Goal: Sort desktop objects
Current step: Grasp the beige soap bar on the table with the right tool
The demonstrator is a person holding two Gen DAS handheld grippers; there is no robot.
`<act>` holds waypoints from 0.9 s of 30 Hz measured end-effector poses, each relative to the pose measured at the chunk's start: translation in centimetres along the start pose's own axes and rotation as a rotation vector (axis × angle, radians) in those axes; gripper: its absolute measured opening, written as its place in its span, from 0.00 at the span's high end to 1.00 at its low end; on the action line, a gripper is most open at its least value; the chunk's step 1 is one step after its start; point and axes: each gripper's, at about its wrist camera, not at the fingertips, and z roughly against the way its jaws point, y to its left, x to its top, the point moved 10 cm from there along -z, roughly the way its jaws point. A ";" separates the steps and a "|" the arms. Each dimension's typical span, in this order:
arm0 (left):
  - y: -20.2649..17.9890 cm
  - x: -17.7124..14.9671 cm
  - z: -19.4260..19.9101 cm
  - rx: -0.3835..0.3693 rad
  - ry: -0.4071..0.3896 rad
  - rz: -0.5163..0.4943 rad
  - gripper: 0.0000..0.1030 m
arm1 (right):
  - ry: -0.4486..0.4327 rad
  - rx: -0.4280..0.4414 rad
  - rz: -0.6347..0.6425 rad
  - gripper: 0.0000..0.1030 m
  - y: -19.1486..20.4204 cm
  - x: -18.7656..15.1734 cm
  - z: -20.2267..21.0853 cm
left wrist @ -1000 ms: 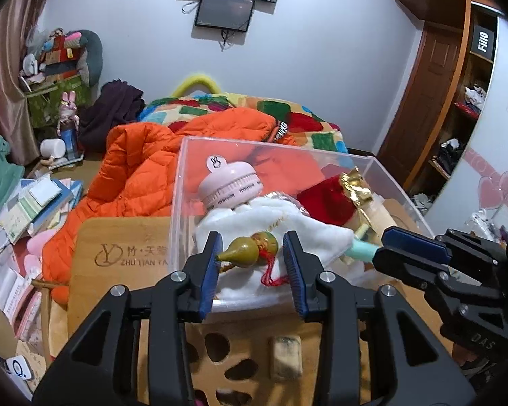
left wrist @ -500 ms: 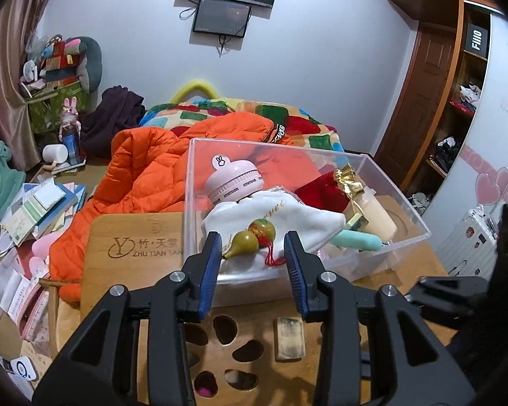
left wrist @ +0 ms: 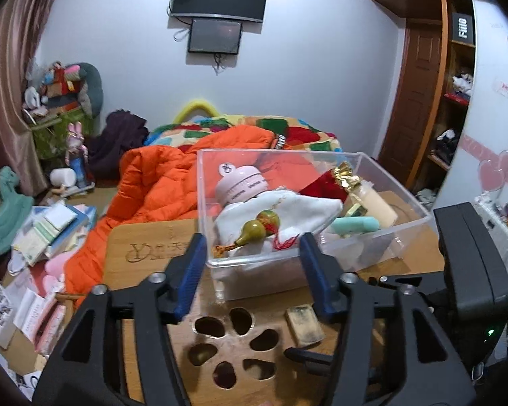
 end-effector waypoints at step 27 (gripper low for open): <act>0.5 -3.1 1.4 0.069 0.023 0.027 0.24 | -0.156 -0.028 -0.085 0.79 -3.6 -0.4 7.7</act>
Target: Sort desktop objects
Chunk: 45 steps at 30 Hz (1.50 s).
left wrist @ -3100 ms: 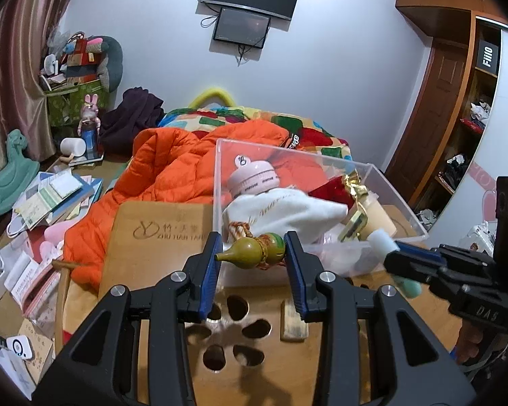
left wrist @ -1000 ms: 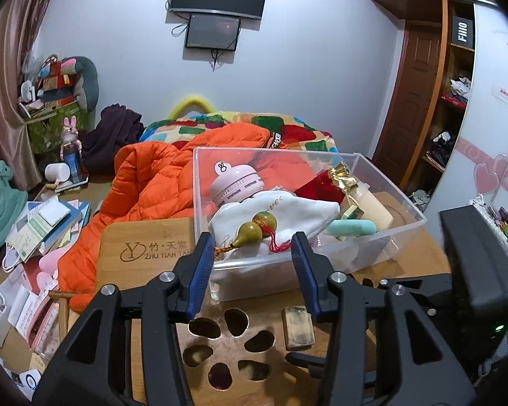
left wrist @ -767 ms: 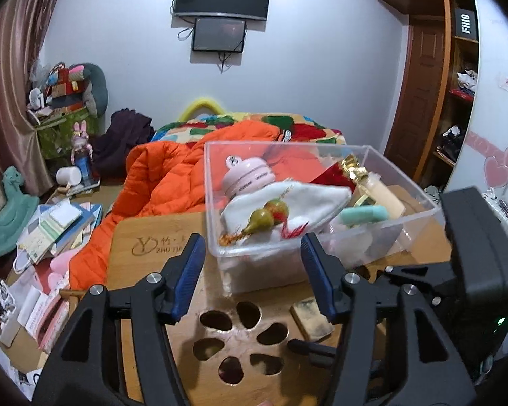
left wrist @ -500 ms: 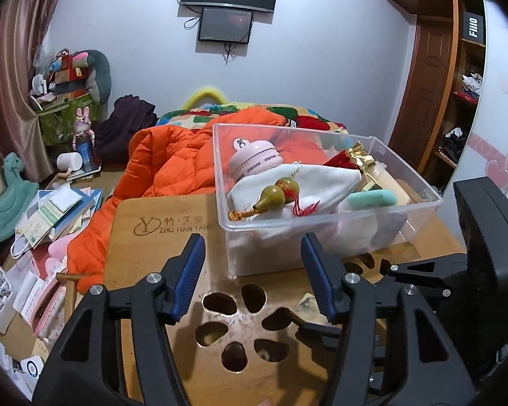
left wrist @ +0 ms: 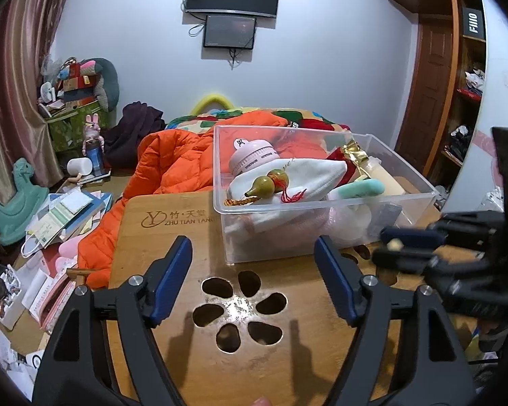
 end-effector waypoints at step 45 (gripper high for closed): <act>-7.7 -3.5 -5.3 -0.040 0.181 -0.126 0.07 | -0.137 0.035 -0.094 0.81 -5.2 2.4 4.0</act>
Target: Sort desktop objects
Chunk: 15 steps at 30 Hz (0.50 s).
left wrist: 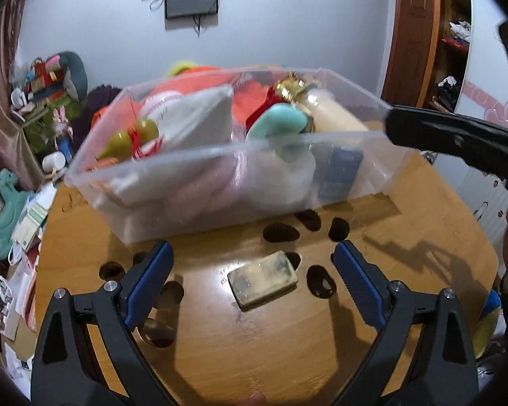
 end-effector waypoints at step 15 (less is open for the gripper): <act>-0.9 -1.4 -0.5 0.118 0.055 0.007 0.58 | 0.040 0.040 -0.106 0.61 -0.5 -3.5 -0.6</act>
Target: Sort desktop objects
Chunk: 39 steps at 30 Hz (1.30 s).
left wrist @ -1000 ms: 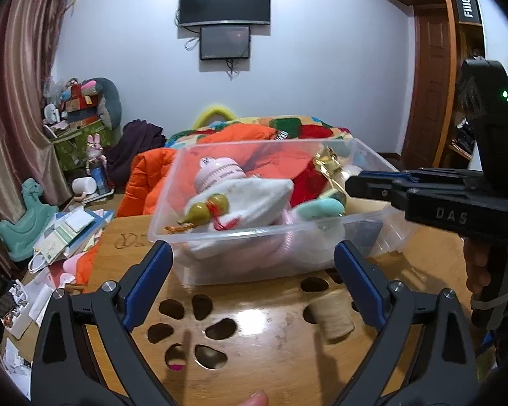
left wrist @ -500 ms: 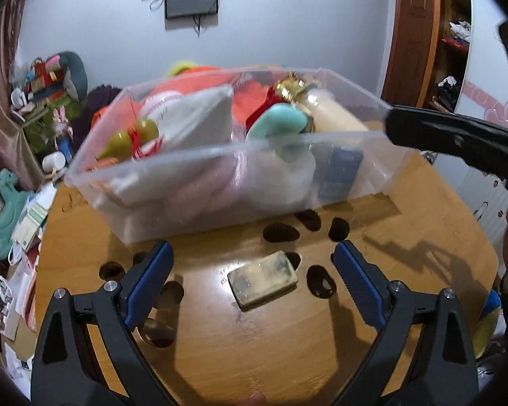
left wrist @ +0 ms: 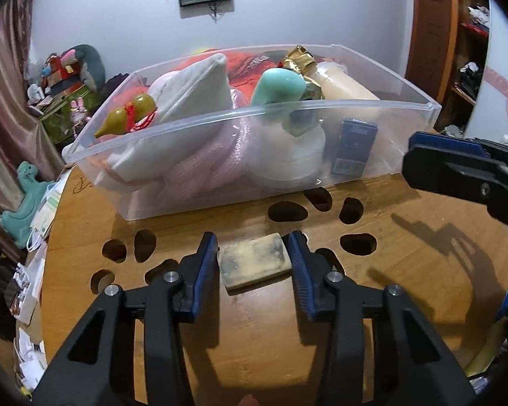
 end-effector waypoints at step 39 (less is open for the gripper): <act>1.2 11.4 1.7 -0.061 -0.154 0.049 0.58 | -0.096 -0.219 -0.064 0.36 -4.4 0.8 2.7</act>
